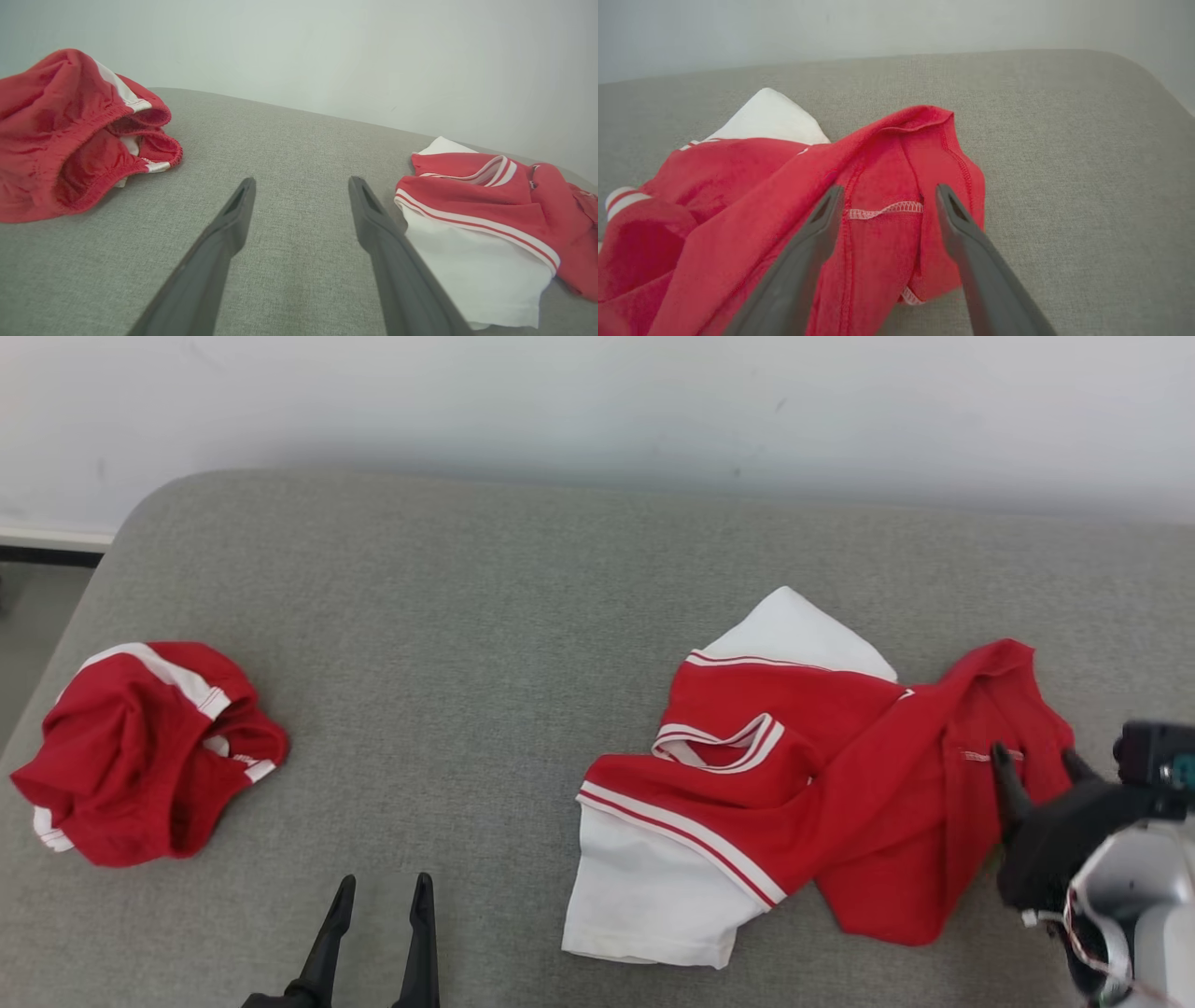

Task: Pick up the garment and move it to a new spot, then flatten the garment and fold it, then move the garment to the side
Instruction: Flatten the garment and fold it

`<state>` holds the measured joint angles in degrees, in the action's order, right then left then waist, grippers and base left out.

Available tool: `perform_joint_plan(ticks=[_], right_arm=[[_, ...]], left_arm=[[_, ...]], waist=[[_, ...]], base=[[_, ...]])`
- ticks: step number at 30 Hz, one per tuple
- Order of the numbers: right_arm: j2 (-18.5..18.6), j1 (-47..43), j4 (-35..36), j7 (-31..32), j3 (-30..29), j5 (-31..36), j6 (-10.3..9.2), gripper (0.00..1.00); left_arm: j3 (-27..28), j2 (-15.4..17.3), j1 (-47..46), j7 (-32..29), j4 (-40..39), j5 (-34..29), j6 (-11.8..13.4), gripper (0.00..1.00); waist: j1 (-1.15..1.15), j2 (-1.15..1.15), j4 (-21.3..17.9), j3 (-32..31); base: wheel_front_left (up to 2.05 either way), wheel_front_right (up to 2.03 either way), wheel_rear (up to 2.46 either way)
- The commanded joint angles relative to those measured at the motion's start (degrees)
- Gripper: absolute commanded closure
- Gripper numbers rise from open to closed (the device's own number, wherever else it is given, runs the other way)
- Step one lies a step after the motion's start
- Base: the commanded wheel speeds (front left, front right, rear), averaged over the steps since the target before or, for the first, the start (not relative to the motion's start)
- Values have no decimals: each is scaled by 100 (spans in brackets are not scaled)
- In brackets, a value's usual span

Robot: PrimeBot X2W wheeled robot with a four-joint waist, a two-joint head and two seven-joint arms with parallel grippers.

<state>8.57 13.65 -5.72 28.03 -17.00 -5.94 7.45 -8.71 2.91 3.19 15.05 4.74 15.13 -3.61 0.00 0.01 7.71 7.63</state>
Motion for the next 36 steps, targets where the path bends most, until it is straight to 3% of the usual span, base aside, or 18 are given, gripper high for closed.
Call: perform_joint_plan(ticks=[1, 6, 13, 21, 36], right_arm=[[-135, -280, 248, 15, 0, 69, 5, 0], [-454, -895, 681, -262, -12, 196, 5, 0], [-572, -1120, 488, -589, 279, 487, 5, 0], [-575, -795, -135, -479, 576, 1025, 5, 0], [-510, 114, -958, -617, 201, 1936, 4, 0]], left_arm=[[-6, -4, 19, 19, 13, -40, -31, 0], [-16, -4, 58, 19, 30, -27, -18, 0], [-50, -4, 63, 19, 65, -27, -28, 0], [-97, -4, 88, 19, 97, -27, -53, 0], [-113, -4, 85, 19, 63, 41, -12, 0]], waist=[[0, -1, -101, -72], [0, -1, -175, -157], [0, -1, -200, -243], [0, -1, -70, -338], [0, -1, 62, -308]], base=[[0, 0, 0], [0, 0, 0], [0, 0, 0], [0, 0, 0], [0, 0, 0]])
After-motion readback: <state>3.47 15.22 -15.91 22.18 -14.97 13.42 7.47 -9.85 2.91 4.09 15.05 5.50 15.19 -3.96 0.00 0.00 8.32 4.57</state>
